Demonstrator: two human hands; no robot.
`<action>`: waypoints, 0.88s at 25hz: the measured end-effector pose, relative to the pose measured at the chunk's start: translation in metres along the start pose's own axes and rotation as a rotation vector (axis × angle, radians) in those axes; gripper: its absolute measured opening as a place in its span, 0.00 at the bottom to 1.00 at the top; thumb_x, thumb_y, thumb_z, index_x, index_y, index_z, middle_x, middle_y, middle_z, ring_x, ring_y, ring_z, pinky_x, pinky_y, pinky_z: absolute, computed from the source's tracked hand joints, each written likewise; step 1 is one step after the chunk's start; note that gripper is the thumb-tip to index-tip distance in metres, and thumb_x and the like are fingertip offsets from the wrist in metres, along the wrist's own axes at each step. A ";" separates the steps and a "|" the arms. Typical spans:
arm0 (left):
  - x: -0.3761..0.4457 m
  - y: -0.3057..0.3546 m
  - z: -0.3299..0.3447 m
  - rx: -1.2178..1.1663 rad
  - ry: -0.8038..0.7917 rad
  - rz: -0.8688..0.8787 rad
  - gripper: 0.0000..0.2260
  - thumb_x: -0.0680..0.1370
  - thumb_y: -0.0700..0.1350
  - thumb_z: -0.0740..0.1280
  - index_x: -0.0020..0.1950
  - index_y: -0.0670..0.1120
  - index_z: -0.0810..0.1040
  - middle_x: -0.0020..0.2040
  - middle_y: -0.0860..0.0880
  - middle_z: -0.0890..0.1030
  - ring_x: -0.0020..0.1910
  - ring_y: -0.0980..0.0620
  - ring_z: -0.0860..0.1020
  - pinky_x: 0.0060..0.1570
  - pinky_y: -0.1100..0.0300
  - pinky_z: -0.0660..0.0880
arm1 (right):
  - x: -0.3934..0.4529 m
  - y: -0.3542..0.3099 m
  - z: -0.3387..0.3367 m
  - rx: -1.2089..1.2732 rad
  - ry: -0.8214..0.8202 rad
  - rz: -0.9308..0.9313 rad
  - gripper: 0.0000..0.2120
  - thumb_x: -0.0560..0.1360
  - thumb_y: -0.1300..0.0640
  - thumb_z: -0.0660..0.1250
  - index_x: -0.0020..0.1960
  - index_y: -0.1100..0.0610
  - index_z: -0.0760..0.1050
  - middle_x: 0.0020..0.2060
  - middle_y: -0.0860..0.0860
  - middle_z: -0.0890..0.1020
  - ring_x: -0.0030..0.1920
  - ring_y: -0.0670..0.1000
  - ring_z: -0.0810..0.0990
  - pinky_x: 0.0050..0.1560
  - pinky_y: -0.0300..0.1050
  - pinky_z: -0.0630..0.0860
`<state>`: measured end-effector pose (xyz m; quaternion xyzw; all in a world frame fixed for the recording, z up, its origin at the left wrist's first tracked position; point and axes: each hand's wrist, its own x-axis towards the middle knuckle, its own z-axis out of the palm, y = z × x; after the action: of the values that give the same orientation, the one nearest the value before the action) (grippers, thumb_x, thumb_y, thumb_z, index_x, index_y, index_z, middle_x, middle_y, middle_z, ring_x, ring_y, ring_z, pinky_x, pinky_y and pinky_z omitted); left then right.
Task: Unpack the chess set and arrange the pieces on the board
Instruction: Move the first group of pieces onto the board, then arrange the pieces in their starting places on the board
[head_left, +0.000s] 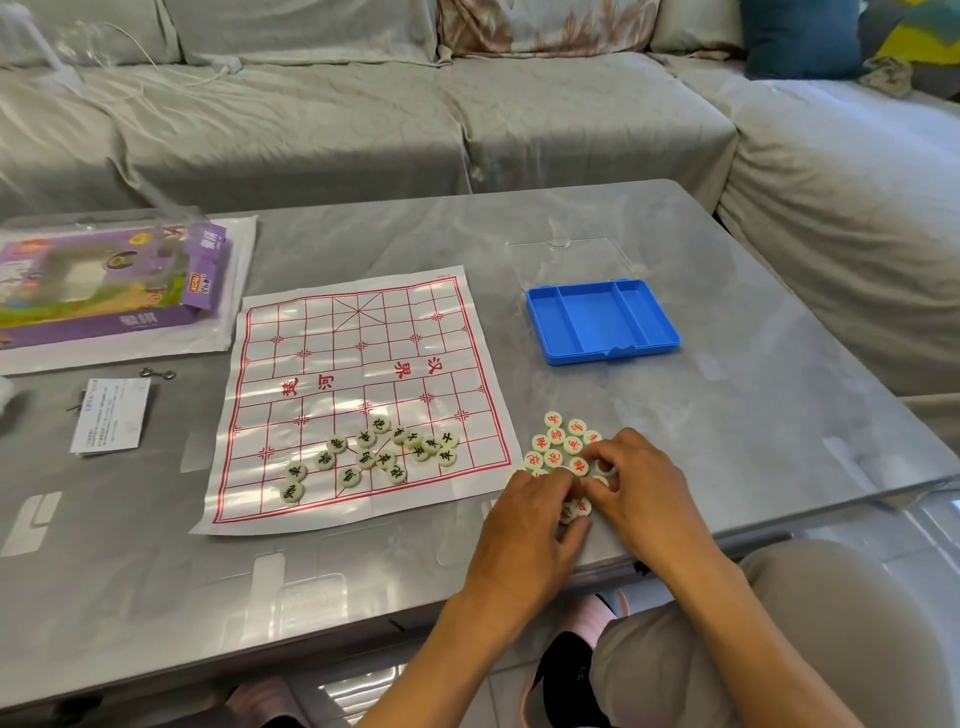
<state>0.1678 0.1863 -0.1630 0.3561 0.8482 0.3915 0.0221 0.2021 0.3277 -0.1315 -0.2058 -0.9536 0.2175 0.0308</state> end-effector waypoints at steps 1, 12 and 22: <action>0.001 0.000 0.001 0.004 0.001 0.000 0.08 0.77 0.52 0.66 0.54 0.51 0.74 0.51 0.53 0.78 0.48 0.60 0.69 0.44 0.70 0.67 | 0.001 -0.001 0.002 -0.012 0.003 0.000 0.16 0.76 0.48 0.66 0.61 0.52 0.76 0.54 0.47 0.74 0.48 0.46 0.76 0.48 0.34 0.69; 0.000 -0.022 -0.064 -0.004 0.112 -0.140 0.07 0.75 0.52 0.71 0.47 0.53 0.76 0.46 0.56 0.79 0.45 0.57 0.75 0.41 0.72 0.72 | 0.005 -0.017 -0.004 -0.063 0.075 -0.051 0.15 0.74 0.48 0.69 0.58 0.53 0.79 0.53 0.48 0.80 0.44 0.42 0.72 0.44 0.31 0.66; 0.109 -0.140 -0.161 0.111 0.288 -0.386 0.06 0.74 0.45 0.71 0.45 0.53 0.74 0.45 0.52 0.81 0.44 0.53 0.78 0.38 0.66 0.69 | 0.154 -0.165 0.053 0.128 0.072 -0.228 0.13 0.74 0.52 0.70 0.56 0.54 0.81 0.51 0.49 0.81 0.48 0.47 0.78 0.50 0.38 0.72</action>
<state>-0.0468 0.0879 -0.1205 0.1285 0.9151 0.3797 -0.0444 -0.0087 0.2335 -0.1134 -0.1012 -0.9533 0.2656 0.1026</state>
